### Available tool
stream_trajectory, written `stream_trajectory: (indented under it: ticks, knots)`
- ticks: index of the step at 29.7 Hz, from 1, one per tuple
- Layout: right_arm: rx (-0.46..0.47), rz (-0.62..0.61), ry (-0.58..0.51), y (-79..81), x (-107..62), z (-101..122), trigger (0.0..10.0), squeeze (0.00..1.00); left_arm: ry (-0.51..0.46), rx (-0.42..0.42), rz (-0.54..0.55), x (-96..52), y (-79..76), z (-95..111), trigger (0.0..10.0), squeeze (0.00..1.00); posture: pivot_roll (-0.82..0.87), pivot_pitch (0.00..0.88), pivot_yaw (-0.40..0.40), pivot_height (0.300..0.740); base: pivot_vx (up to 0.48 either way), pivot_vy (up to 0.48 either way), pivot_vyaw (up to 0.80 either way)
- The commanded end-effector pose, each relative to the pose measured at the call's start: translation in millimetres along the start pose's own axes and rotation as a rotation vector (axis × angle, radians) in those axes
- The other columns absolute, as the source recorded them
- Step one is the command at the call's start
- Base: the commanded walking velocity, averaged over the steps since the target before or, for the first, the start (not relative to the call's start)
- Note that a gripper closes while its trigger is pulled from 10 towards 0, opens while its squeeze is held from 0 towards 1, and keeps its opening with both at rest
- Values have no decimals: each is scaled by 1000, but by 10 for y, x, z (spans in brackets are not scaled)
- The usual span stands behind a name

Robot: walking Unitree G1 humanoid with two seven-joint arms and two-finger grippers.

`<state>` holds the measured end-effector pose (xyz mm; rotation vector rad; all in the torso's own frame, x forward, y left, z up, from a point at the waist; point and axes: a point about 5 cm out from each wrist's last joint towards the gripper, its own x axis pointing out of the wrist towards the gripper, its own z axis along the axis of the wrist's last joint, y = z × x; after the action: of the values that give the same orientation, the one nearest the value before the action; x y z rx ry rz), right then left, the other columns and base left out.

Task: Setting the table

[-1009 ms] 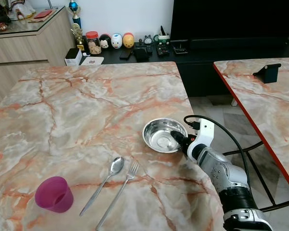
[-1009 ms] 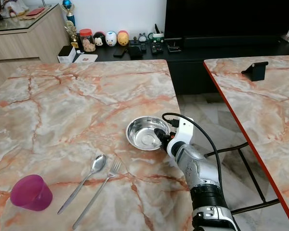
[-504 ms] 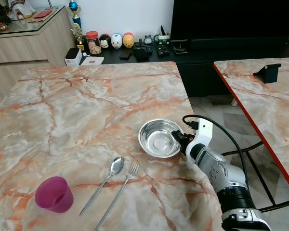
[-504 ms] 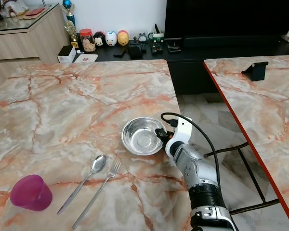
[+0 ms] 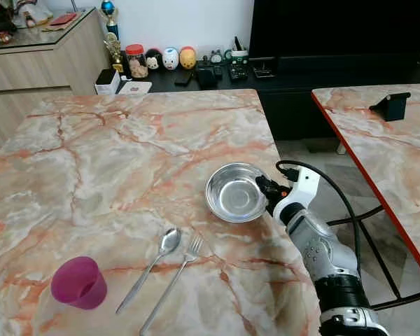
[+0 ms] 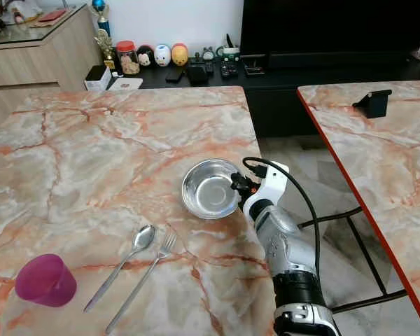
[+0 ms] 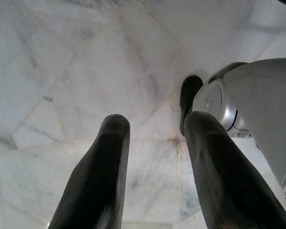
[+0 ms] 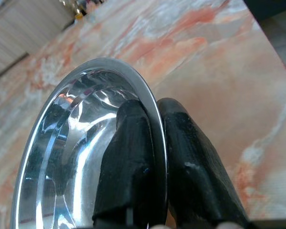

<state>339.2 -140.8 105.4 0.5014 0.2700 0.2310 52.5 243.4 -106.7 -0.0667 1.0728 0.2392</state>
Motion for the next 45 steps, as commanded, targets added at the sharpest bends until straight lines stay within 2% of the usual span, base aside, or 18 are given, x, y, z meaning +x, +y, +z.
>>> stream_trajectory:
  ticks: [1,4,28,29,33,45]
  knots:
    - [23,33,-74,63,-11,90,0,0,20,-3,13,-16,40,-43,10000,0,-102,0,45,740,0,0,0]
    - [42,44,-102,86,-12,109,0,0,21,-3,11,-17,40,-44,10000,0,-102,0,45,740,0,0,0]
    - [45,45,-112,88,-21,105,0,0,21,-3,11,-17,40,-44,10000,0,-102,0,45,740,0,0,0]
    - [44,49,-119,97,-22,112,10000,0,21,-3,11,-17,41,-45,10000,0,-104,0,46,740,0,0,0]
    - [32,113,-203,216,-1,273,10000,0,26,27,8,-17,49,-40,10000,0,-101,0,43,740,0,-480,0]
    - [31,121,-213,239,7,295,10000,0,22,40,2,-16,49,-32,10000,0,-98,0,45,740,0,-480,0]
